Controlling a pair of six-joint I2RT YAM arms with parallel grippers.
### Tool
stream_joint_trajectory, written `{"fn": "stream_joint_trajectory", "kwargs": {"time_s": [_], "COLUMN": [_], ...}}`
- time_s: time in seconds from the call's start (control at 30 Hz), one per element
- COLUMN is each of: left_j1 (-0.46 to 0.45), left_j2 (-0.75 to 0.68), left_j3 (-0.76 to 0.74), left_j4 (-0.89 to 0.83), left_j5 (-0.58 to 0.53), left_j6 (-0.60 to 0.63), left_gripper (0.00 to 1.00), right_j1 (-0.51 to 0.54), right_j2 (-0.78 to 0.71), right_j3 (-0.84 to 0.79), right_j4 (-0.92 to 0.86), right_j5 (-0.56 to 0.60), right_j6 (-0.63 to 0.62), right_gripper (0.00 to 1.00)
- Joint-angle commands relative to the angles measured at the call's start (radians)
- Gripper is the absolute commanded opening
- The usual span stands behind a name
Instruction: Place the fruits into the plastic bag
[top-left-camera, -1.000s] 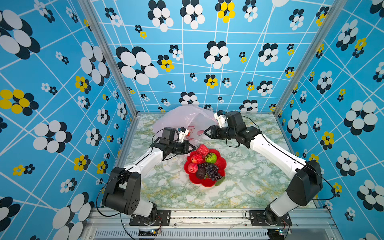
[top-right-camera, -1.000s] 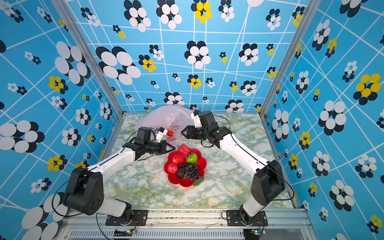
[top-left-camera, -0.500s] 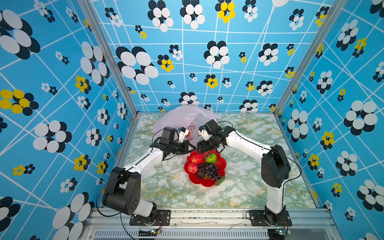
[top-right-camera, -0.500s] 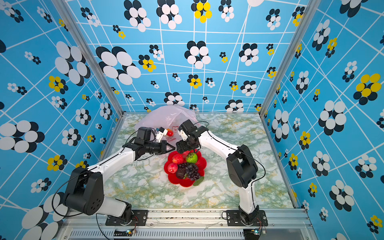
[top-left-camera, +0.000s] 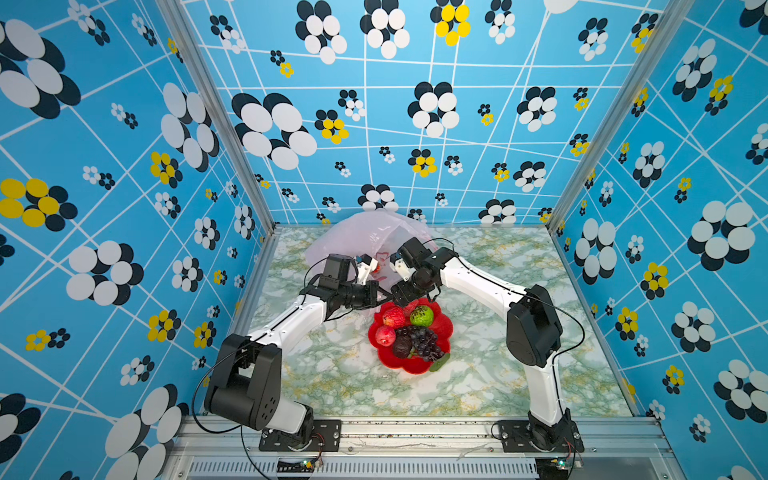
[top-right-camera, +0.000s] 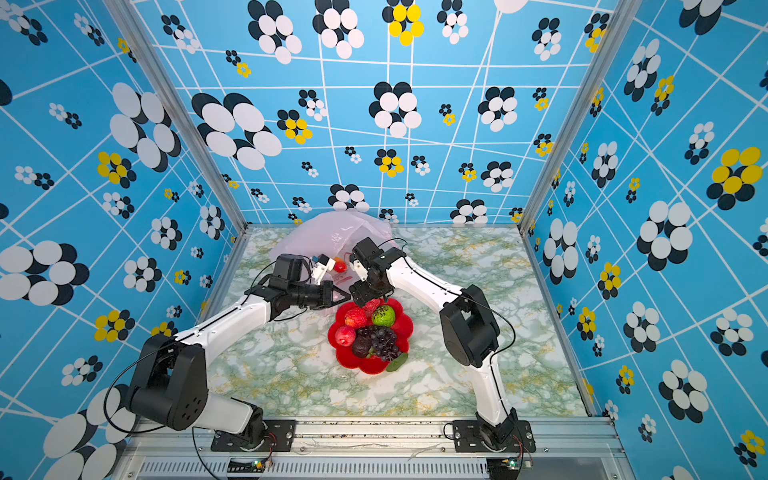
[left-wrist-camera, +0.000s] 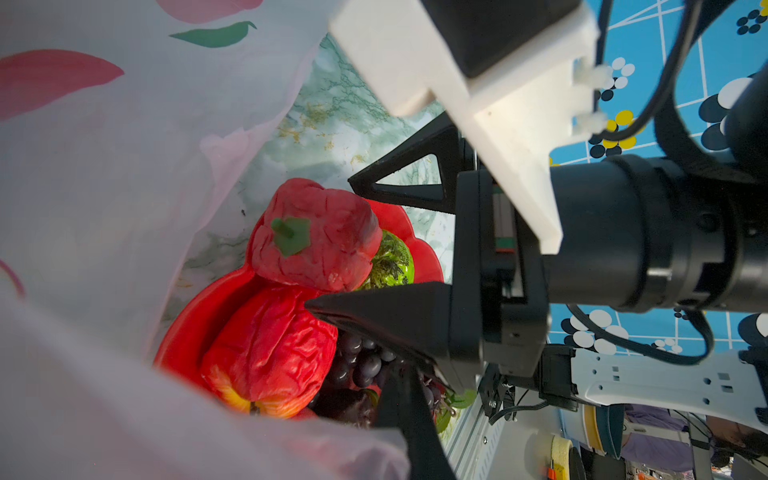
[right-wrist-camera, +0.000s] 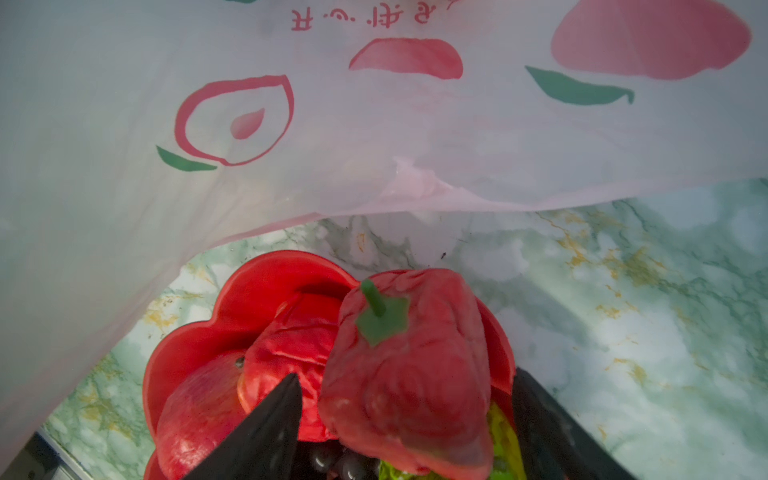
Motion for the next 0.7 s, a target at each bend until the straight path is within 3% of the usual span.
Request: {"fn": "stream_joint_trajectory", "kwargs": {"time_s": [0.0,0.23,0.4,0.67], "left_j1": [0.002,0.003,0.002,0.003], "left_j2": [-0.006,-0.007,-0.007,-0.010], "left_j3": [0.017,0.016,0.018,0.016], "left_j4": [0.016,0.013,0.015,0.016], "left_j5": [0.018,0.017,0.017,0.018], "left_j6": [0.013,0.016,0.015,0.013], "left_gripper": [0.00,0.00,0.00,0.00], "right_j1": [-0.001,0.000,0.000,-0.013], "right_j2": [0.026,0.042,0.003,-0.151], "right_j3": [0.024,0.033,0.001,-0.127], "right_j4": [-0.023,-0.018,0.010,0.098], "right_j5": [0.018,0.015,0.023,0.020], "right_j6": [-0.013,-0.001,0.019,0.073], "right_gripper": [0.79,0.69,0.46,0.42]}}
